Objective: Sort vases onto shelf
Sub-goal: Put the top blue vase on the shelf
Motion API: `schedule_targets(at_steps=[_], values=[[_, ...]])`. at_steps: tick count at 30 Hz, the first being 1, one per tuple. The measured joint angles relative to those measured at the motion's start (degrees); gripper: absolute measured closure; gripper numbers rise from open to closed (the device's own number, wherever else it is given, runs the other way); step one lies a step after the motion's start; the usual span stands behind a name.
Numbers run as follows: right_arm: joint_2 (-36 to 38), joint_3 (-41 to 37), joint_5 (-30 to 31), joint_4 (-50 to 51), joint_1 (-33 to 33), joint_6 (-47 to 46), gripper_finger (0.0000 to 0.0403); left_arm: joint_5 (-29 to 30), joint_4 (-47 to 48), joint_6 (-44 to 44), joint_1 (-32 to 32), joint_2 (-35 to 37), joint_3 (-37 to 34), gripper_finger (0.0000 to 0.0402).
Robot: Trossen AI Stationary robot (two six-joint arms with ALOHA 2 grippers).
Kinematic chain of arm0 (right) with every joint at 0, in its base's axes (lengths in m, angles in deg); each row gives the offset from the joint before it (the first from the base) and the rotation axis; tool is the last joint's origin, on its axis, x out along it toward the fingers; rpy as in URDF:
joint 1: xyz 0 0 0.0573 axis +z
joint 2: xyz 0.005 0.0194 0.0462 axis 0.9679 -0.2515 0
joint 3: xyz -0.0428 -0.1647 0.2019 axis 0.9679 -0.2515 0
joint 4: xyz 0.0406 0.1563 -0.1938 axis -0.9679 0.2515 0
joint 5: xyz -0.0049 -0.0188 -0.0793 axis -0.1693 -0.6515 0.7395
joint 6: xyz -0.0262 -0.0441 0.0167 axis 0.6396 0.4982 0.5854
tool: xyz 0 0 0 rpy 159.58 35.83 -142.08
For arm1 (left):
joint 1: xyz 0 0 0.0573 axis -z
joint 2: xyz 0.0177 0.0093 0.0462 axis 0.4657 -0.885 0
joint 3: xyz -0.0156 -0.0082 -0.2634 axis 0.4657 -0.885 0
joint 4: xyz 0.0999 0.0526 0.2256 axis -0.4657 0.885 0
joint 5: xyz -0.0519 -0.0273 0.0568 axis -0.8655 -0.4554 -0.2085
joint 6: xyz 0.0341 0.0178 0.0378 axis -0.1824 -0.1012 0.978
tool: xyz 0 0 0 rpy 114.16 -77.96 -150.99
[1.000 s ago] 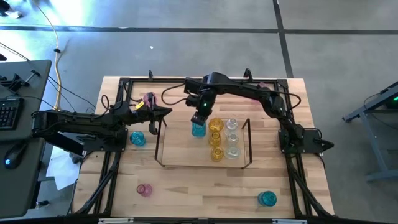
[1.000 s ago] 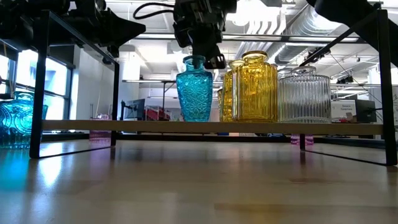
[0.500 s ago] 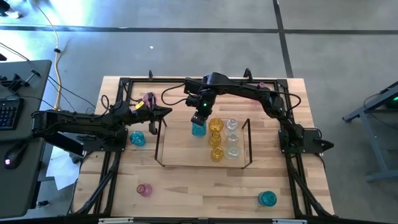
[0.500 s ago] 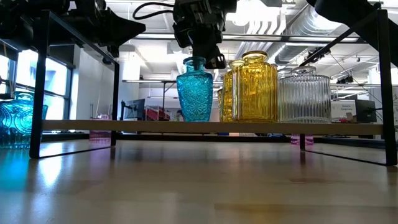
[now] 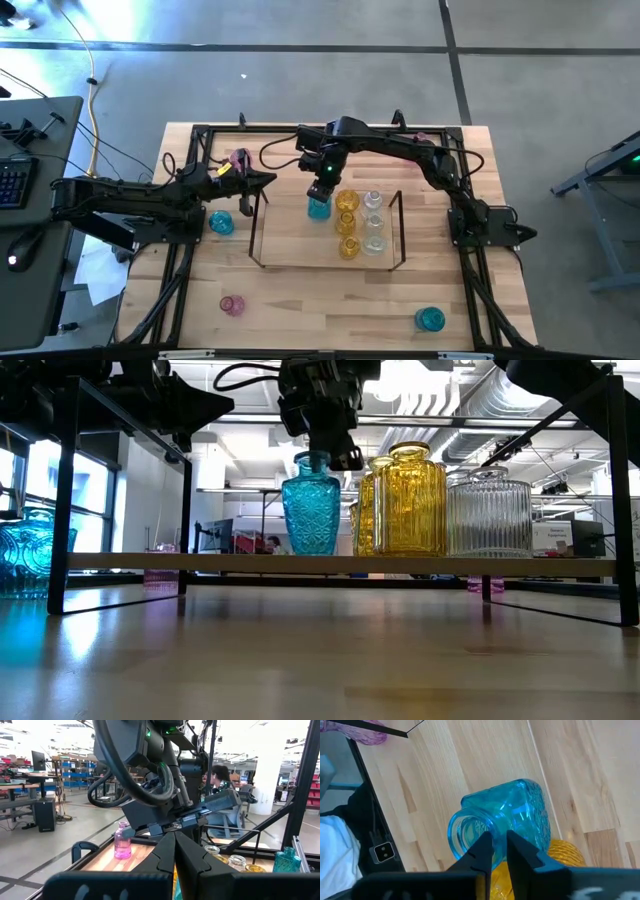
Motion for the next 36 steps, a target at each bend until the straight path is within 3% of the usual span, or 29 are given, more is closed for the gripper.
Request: schedule_targets(at_steps=[12,21,25,30,36], values=[[0.0,0.06,2.1,-0.02,0.04,0.31,0.0281,0.01,-0.03,0.0,0.0,0.0,0.0,0.0402],[0.17,1.48,4.35,2.67,-0.06,3.0,0.0269,0.0,-0.04,0.03,0.0,0.01,0.0,0.0402],[1.99,2.2,8.22,3.34,0.01,4.34,0.0269,0.0,-0.06,0.07,0.0,0.02,0.0,0.0401],[4.0,2.75,14.55,4.48,1.11,7.63,0.0283,0.01,-0.07,0.1,0.01,0.02,0.04,0.0402],[4.22,2.7,15.77,3.69,7.66,13.5,0.037,0.02,-0.11,0.26,0.02,0.02,0.05,0.0401]])
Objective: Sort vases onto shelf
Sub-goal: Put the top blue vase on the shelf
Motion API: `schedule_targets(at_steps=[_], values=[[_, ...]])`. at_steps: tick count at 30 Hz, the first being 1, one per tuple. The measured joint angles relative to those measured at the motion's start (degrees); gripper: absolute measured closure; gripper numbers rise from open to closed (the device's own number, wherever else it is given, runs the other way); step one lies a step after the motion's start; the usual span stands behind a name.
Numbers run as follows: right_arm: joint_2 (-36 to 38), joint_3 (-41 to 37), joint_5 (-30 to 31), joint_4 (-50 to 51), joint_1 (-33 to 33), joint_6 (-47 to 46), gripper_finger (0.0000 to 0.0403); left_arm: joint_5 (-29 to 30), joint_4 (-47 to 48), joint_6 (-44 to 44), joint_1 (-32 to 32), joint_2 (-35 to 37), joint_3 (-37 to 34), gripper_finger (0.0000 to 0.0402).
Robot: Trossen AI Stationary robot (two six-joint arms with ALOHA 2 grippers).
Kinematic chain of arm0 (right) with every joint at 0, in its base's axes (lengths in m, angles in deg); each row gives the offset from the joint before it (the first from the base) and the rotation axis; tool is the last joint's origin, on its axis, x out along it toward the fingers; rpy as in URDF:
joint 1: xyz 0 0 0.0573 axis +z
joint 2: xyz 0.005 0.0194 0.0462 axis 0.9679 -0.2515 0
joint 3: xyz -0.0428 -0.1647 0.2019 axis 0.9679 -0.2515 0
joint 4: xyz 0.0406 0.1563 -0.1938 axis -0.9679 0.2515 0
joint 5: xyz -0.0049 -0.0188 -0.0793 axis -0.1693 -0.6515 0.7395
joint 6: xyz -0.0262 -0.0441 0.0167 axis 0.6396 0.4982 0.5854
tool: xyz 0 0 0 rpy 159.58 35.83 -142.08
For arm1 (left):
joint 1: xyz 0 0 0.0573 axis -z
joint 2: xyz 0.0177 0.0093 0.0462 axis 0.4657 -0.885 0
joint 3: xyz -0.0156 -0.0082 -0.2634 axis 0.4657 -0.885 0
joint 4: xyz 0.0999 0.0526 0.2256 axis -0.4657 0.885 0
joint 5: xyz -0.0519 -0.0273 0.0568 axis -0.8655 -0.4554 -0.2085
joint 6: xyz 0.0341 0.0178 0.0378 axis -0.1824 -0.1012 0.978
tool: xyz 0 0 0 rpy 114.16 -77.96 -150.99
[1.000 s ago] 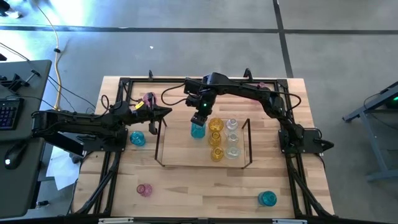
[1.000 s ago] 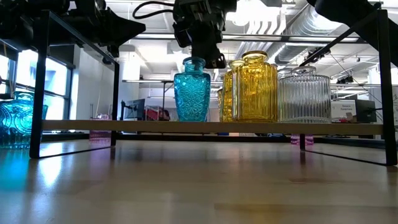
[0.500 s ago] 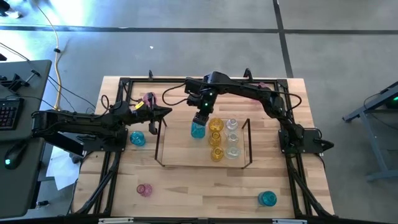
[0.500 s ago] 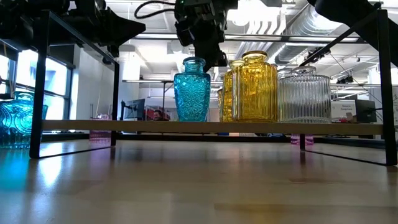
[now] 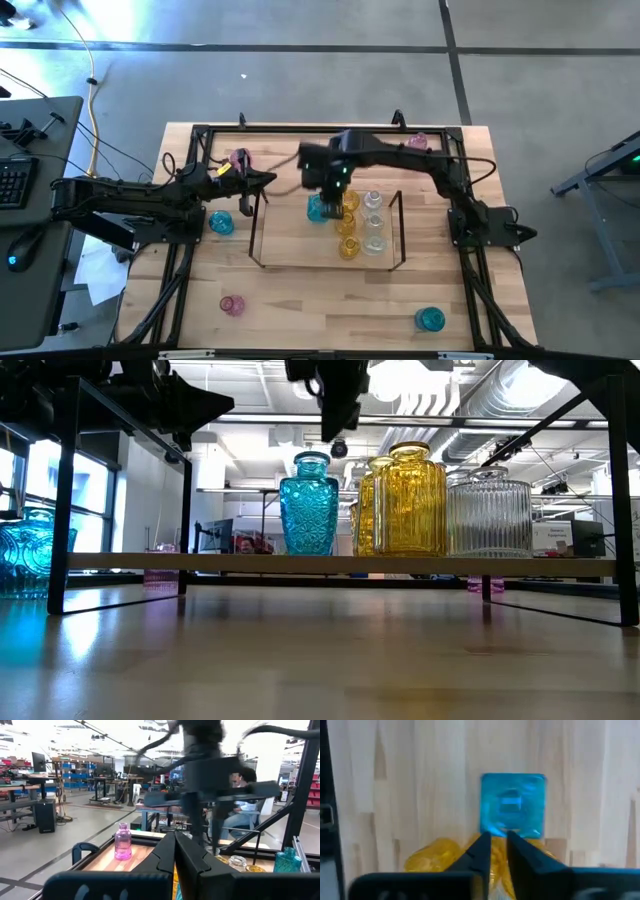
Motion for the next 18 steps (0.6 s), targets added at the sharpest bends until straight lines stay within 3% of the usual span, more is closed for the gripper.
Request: schedule_targets(at_steps=[3,12,18], values=[[0.0,0.0,3.42,-0.91,3.4,2.58,0.0397,0.0,0.02,0.32,-0.02,0.0,0.0,0.0401],[0.0,-1.0,4.51,-10.22,11.34,8.51,0.0399,0.0,0.04,0.37,-0.02,0.0,0.0,0.0402],[-0.01,-7.65,13.04,-13.6,12.91,7.85,0.04,0.33,0.04,1.13,-0.02,0.0,0.0,0.0402]])
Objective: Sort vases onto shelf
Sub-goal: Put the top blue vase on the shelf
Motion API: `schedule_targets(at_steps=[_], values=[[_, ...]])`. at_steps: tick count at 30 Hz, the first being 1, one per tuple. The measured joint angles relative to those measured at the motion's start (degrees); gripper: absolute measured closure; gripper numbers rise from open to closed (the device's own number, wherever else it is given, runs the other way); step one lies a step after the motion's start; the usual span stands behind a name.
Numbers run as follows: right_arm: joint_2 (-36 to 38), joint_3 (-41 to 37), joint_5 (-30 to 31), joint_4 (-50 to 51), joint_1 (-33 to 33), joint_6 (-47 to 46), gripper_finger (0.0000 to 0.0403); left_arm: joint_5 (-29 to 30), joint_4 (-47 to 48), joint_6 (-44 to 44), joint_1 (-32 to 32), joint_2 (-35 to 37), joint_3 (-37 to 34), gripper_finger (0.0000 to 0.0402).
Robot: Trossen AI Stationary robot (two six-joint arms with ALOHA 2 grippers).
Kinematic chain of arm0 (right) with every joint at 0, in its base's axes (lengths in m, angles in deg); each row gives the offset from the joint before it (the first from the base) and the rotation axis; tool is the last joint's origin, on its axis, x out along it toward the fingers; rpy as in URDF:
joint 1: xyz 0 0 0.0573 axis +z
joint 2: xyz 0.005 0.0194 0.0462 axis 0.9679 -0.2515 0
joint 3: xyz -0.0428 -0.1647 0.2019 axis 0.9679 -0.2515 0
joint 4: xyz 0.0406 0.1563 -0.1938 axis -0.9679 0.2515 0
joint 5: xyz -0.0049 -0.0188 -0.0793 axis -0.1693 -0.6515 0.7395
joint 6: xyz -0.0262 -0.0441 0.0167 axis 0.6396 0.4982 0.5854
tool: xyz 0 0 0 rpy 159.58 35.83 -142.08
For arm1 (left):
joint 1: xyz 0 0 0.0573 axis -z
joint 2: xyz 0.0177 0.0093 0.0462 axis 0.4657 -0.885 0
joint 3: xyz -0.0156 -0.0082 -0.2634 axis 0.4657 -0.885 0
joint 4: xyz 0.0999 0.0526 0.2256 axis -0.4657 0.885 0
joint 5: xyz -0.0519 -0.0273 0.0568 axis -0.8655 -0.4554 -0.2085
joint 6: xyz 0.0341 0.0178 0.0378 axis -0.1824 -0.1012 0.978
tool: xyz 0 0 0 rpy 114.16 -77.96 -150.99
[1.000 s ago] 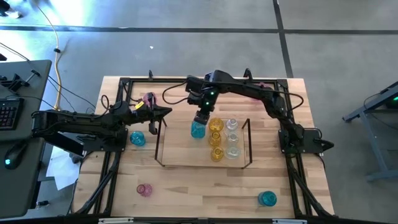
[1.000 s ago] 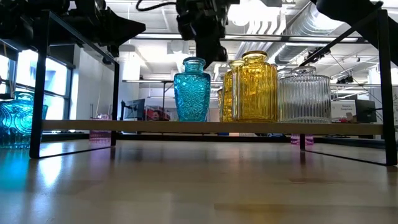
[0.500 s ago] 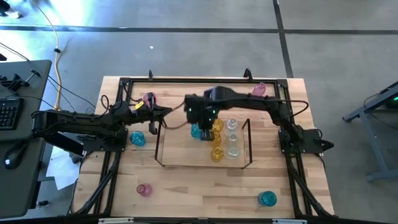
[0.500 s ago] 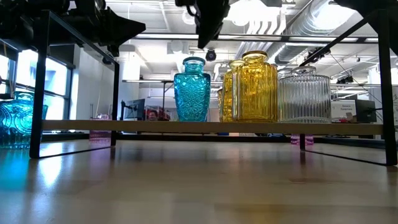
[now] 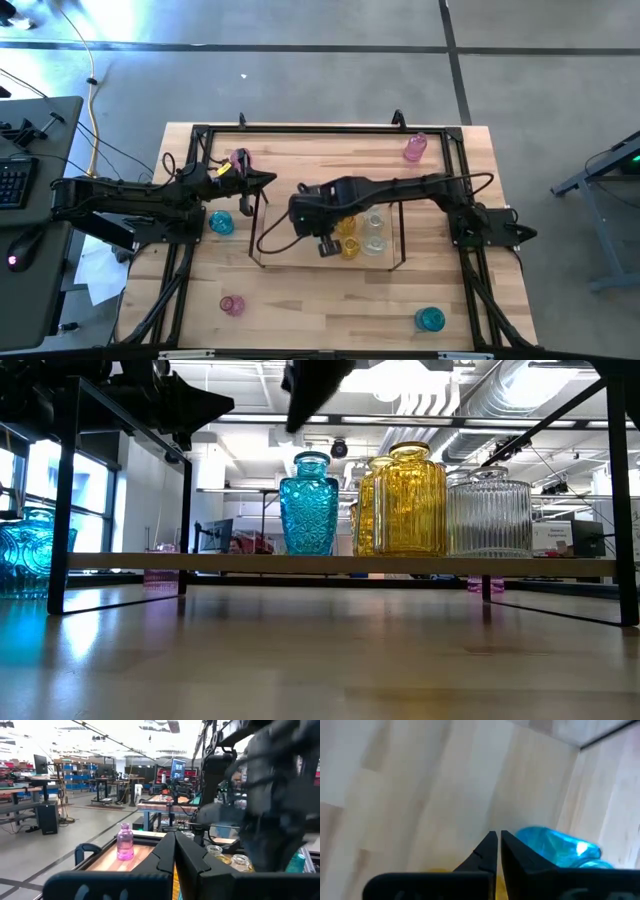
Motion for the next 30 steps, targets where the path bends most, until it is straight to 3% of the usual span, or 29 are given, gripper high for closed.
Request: schedule_targets(at_steps=[7,12,30], values=[[-0.16,-7.74,2.81,-4.97,-0.01,0.17,0.0402,0.07,0.07,0.15,0.0,0.0,0.0,0.0401],[-0.13,-10.19,8.88,-6.41,0.06,-0.29,0.0403,0.07,0.09,0.16,0.0,0.0,0.0,0.0402],[-0.09,-10.23,13.91,-6.77,-1.27,-6.15,0.0403,0.2,0.11,0.14,0.0,0.0,0.0,0.0402]])
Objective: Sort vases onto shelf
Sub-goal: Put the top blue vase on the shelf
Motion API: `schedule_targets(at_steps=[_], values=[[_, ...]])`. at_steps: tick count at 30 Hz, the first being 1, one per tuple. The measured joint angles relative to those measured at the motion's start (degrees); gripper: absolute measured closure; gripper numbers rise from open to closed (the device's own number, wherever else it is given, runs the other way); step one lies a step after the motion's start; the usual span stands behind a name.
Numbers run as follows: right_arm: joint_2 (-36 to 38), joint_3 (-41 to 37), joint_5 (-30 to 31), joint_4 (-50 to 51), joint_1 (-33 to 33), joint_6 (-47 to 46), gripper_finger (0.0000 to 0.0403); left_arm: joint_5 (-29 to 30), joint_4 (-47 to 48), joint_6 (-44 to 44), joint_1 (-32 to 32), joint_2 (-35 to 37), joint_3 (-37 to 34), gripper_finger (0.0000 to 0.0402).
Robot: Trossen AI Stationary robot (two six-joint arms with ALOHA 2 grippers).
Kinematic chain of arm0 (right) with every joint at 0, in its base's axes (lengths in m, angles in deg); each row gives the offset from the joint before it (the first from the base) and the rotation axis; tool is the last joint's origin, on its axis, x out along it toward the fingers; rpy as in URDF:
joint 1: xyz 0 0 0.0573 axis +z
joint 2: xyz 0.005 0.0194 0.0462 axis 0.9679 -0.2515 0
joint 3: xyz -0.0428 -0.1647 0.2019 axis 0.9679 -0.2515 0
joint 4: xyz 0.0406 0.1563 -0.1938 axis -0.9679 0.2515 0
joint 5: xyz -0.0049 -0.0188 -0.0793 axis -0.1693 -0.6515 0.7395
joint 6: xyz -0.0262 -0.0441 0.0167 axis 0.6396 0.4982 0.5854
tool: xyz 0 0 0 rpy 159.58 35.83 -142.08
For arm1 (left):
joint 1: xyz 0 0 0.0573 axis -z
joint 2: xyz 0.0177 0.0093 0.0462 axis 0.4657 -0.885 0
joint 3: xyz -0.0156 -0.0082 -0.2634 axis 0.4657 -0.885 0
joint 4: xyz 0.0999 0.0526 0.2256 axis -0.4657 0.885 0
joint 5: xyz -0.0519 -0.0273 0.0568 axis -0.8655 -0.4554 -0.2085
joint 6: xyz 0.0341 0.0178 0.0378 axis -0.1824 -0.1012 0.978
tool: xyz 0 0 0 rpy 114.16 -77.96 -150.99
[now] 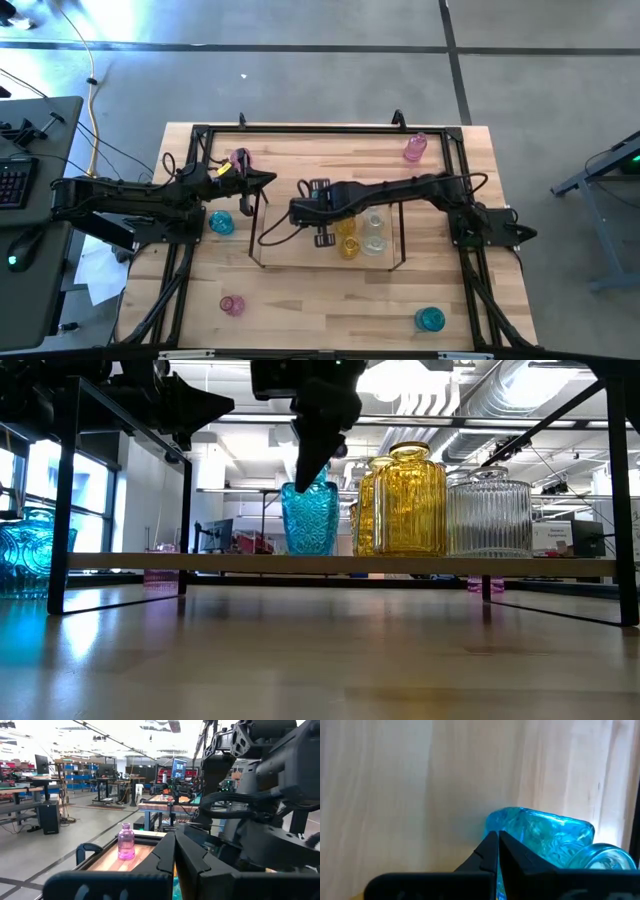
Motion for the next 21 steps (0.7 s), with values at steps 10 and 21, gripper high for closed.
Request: schedule_targets(at_steps=[10,21], values=[[0.02,0.02,-1.98,0.54,0.06,0.52,0.0403,0.02,0.0,-0.02,0.0,0.0,0.0,0.0402],[7.77,0.39,-6.32,0.23,0.92,-0.66,0.0403,-0.11,0.13,-0.42,0.0,0.0,-0.04,0.0402]])
